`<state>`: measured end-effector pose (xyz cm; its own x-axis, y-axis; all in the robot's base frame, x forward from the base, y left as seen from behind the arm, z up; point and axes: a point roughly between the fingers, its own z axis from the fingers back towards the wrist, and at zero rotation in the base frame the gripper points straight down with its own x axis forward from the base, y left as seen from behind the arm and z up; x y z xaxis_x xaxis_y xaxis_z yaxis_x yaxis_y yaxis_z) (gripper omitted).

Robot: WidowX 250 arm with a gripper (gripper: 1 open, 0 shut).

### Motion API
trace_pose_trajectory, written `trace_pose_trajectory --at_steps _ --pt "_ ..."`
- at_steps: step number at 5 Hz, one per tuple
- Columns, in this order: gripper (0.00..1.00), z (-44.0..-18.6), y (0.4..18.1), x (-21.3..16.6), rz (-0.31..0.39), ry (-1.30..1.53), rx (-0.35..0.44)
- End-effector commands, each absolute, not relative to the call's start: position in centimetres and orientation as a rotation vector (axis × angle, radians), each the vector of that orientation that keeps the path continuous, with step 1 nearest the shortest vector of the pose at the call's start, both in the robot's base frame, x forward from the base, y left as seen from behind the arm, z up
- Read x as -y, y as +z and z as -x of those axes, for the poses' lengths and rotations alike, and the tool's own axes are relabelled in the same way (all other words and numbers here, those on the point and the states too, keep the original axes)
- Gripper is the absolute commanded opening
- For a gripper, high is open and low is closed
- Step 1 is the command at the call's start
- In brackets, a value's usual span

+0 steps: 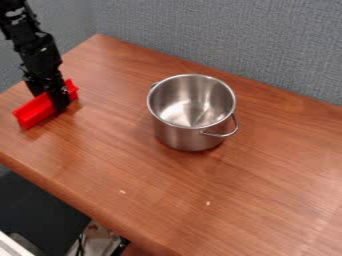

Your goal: Put the red object in the metal pot

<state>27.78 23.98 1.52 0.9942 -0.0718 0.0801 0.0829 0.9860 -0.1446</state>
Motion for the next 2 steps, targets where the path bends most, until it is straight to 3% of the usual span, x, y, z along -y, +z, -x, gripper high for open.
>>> trace_pose_trajectory --at_steps 1,2 --pt "0.00 -27.86 3.61 -24.77 0.078 -0.037 0.129" --pt "0.00 -27.79 3.28 -24.69 0.060 0.003 0.121"
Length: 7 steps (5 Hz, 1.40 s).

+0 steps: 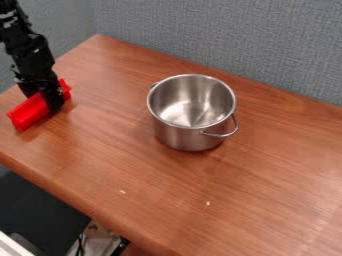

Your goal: Put the red object in the metal pot

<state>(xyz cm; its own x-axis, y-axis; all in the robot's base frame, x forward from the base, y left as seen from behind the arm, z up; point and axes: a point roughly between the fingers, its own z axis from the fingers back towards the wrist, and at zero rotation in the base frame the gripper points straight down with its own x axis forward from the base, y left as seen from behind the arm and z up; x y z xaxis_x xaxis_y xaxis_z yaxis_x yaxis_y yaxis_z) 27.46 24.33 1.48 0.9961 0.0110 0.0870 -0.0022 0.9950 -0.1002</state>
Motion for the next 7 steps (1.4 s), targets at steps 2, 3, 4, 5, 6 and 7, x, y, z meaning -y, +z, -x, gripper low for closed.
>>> trace_pose_trajectory --at_steps 2,3,4,5,6,7 --pt "0.00 -27.0 2.9 -26.8 0.036 0.014 0.019" --pt "0.00 -27.3 2.4 -28.4 0.046 -0.026 0.070" --pt "0.00 -27.5 2.0 -29.8 0.060 -0.067 0.124" --pt "0.00 -27.7 1.6 -31.2 0.074 -0.106 0.174" --pt "0.00 -28.2 1.3 -31.1 0.090 -0.127 0.186" --pt "0.00 -28.5 1.0 -30.8 0.102 -0.140 0.194"
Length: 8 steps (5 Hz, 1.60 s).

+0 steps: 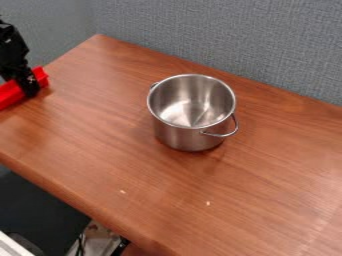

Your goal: Put the red object in the metal pot

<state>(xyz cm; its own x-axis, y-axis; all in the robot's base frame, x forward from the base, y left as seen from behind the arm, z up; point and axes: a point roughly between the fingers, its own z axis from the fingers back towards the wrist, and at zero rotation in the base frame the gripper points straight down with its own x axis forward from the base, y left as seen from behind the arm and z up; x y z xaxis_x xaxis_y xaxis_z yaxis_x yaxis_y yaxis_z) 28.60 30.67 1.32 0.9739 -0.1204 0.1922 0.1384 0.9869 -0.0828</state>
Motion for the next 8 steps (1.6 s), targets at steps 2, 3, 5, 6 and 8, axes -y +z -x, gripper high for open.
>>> trace_pose_trajectory --at_steps 2,3,5,6,8 --pt "0.00 -27.8 3.3 -28.8 0.151 -0.132 0.194" --pt "0.00 -27.8 4.1 -27.3 0.121 -0.149 0.172" --pt "0.00 -28.0 4.6 -25.2 0.132 -0.076 0.206" --pt "0.00 -28.5 4.8 -24.0 0.124 -0.019 0.228" --pt "0.00 -29.0 5.7 -22.7 0.112 0.039 0.191"
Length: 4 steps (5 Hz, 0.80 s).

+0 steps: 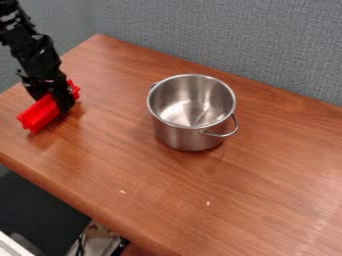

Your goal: Put the red object in the metal pot

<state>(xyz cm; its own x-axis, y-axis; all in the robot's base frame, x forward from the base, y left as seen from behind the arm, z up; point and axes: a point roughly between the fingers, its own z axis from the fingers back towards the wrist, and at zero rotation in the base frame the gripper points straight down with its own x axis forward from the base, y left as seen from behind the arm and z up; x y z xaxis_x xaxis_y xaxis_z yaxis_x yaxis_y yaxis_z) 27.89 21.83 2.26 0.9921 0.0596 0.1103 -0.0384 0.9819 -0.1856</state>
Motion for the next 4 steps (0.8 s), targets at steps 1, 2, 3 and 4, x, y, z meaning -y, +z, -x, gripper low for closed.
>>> trace_pose_trajectory --at_steps 1,2,3,4 --pt "0.00 -29.3 6.6 -22.4 0.102 0.031 0.138" --pt "0.00 -30.1 10.9 -20.7 0.085 -0.004 0.145" --pt "0.00 -31.5 15.8 -17.8 0.102 -0.051 0.177" --pt "0.00 -32.2 18.0 -14.2 0.134 -0.184 0.225"
